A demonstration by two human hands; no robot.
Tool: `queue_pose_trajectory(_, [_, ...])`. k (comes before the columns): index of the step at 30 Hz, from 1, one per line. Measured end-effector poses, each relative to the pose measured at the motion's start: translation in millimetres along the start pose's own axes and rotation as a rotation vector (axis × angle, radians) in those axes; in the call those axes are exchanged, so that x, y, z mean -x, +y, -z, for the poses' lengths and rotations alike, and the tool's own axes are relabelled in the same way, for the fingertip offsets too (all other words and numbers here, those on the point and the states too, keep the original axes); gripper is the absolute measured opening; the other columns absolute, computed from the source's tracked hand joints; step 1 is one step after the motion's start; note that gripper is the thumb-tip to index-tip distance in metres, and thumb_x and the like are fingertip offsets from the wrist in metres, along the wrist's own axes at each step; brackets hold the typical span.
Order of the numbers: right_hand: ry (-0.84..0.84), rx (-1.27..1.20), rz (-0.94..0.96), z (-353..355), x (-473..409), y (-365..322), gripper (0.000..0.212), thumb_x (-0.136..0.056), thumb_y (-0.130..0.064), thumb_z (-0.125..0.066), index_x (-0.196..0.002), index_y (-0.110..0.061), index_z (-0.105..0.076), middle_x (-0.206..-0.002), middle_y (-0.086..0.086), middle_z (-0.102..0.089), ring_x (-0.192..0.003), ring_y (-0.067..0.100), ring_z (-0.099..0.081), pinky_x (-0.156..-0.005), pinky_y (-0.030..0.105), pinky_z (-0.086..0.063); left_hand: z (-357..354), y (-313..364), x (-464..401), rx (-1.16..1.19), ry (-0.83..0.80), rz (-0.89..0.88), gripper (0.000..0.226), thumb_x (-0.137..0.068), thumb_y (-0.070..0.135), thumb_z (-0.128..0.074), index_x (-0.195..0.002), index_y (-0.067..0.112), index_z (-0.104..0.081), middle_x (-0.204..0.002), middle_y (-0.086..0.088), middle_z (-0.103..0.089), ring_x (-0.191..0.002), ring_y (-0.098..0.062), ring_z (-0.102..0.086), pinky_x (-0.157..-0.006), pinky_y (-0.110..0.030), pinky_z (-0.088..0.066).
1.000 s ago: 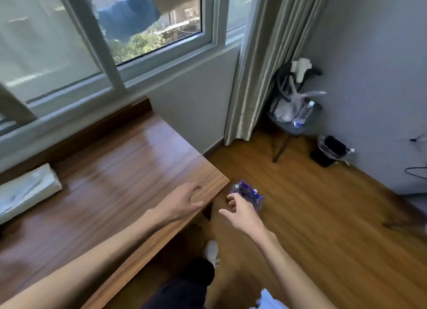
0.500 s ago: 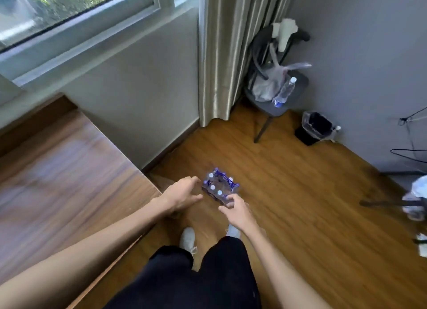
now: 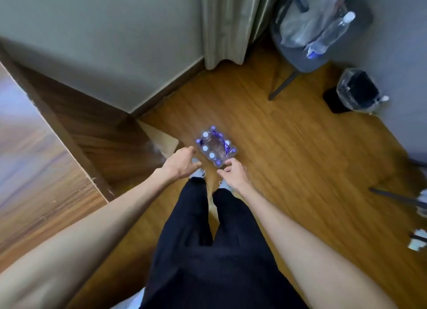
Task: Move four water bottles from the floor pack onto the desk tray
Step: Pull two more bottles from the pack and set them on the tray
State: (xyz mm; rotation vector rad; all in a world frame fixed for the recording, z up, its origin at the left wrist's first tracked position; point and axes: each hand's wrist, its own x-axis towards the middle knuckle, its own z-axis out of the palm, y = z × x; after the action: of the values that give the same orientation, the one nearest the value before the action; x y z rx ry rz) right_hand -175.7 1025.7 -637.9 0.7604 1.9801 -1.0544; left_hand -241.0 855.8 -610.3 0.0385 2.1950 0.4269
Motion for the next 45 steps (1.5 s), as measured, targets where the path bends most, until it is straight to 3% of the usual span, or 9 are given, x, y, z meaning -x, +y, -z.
queue_pose_trajectory(12, [-0.059, -0.017, -0.082, -69.9, -204.8, 50.5, 0.041, -0.092, -0.025, -0.067, -0.129, -0.012, -0.055, -0.117, 0.006, -0.068, -0.110, 0.024, -0.063, -0.084, 0.028, -0.044, -98.8, -40.5, -189.2, 0.107, -0.051, 0.122, 0.050, -0.091, 0.026, -0.064, -0.135, 0.006, -0.051, -0.136, -0.017, -0.059, -0.121, -0.035, -0.059, -0.100, -0.045, -0.050])
queue_pose_trajectory(18, [-0.049, -0.041, -0.128, -121.5, -314.6, 95.2, 0.035, -0.091, -0.025, -0.068, -0.120, -0.008, -0.060, -0.119, 0.011, -0.068, -0.110, 0.028, -0.063, -0.078, 0.024, -0.040, -166.7, -72.7, -290.0, 0.104, -0.088, 0.159, 0.039, -0.093, 0.025, -0.061, -0.125, 0.002, -0.059, -0.122, -0.020, -0.066, -0.110, -0.037, -0.063, -0.096, -0.046, -0.052])
queue_pose_trajectory(23, [-0.043, 0.014, -0.099, -164.1, -384.2, 121.8, 0.045, -0.091, -0.029, -0.066, -0.129, -0.007, -0.056, -0.129, 0.014, -0.063, -0.120, 0.031, -0.058, -0.091, 0.030, -0.045, -217.4, -101.5, -366.4, 0.073, -0.095, 0.179, 0.043, -0.088, 0.036, -0.061, -0.120, 0.007, -0.062, -0.114, -0.017, -0.069, -0.106, -0.036, -0.065, -0.089, -0.042, -0.053])
queue_pose_trajectory(26, [-0.023, 0.070, -0.096, -183.7, -415.7, 134.1, 0.046, -0.091, -0.029, -0.064, -0.131, -0.008, -0.054, -0.130, 0.016, -0.062, -0.123, 0.034, -0.056, -0.095, 0.035, -0.046, -245.2, -114.4, -403.9, 0.001, -0.069, 0.173, 0.055, -0.088, 0.037, -0.065, -0.130, 0.006, -0.048, -0.129, -0.022, -0.059, -0.113, -0.043, -0.060, -0.088, -0.045, -0.048])
queue_pose_trajectory(29, [0.006, 0.179, -0.089, -195.2, -437.8, 139.5, 0.048, -0.093, -0.027, -0.061, -0.135, -0.006, -0.052, -0.134, 0.017, -0.059, -0.127, 0.035, -0.053, -0.100, 0.039, -0.044, -266.3, -121.5, -432.3, -0.080, -0.056, 0.167, 0.062, -0.093, 0.032, -0.062, -0.142, 0.006, -0.035, -0.142, -0.024, -0.044, -0.122, -0.046, -0.053, -0.095, -0.048, -0.045])
queue_pose_trajectory(32, [0.037, 0.284, -0.112, -207.7, -458.0, 142.2, 0.053, -0.093, -0.031, -0.059, -0.138, -0.006, -0.047, -0.138, 0.015, -0.056, -0.129, 0.034, -0.053, -0.100, 0.039, -0.044, -282.9, -126.4, -455.5, -0.168, -0.029, 0.152, 0.056, -0.098, 0.027, -0.055, -0.145, 0.005, -0.033, -0.139, -0.024, -0.049, -0.124, -0.042, -0.054, -0.095, -0.047, -0.046])
queue_pose_trajectory(38, [-0.016, 0.330, -0.125, -211.0, -459.8, 137.3, 0.036, -0.099, -0.011, -0.042, -0.128, -0.007, -0.064, -0.133, 0.015, -0.061, -0.124, 0.032, -0.058, -0.096, 0.035, -0.047, -294.0, -117.5, -469.1, -0.211, 0.025, 0.226, 0.051, -0.101, 0.013, -0.049, -0.146, 0.004, -0.027, -0.136, -0.020, -0.053, -0.125, -0.038, -0.056, -0.096, -0.045, -0.047])
queue_pose_trajectory(43, [0.052, 0.296, -0.123, -192.5, -441.9, 126.0, 0.034, -0.094, -0.016, -0.050, -0.121, -0.008, -0.069, -0.124, 0.018, -0.066, -0.119, 0.035, -0.061, -0.094, 0.034, -0.048, -276.9, -107.7, -444.1, -0.131, 0.042, 0.215, 0.046, -0.097, 0.010, -0.052, -0.138, 0.003, -0.032, -0.126, -0.023, -0.060, -0.118, -0.044, -0.059, -0.092, -0.049, -0.047])
queue_pose_trajectory(45, [0.093, 0.287, -0.115, -179.1, -427.2, 119.2, 0.032, -0.093, -0.017, -0.053, -0.117, -0.006, -0.071, -0.120, 0.020, -0.068, -0.116, 0.035, -0.063, -0.094, 0.034, -0.049, -263.8, -99.3, -424.7, -0.080, 0.044, 0.230, 0.056, -0.093, 0.011, -0.061, -0.140, 0.004, -0.031, -0.124, -0.023, -0.062, -0.114, -0.045, -0.061, -0.090, -0.050, -0.047])
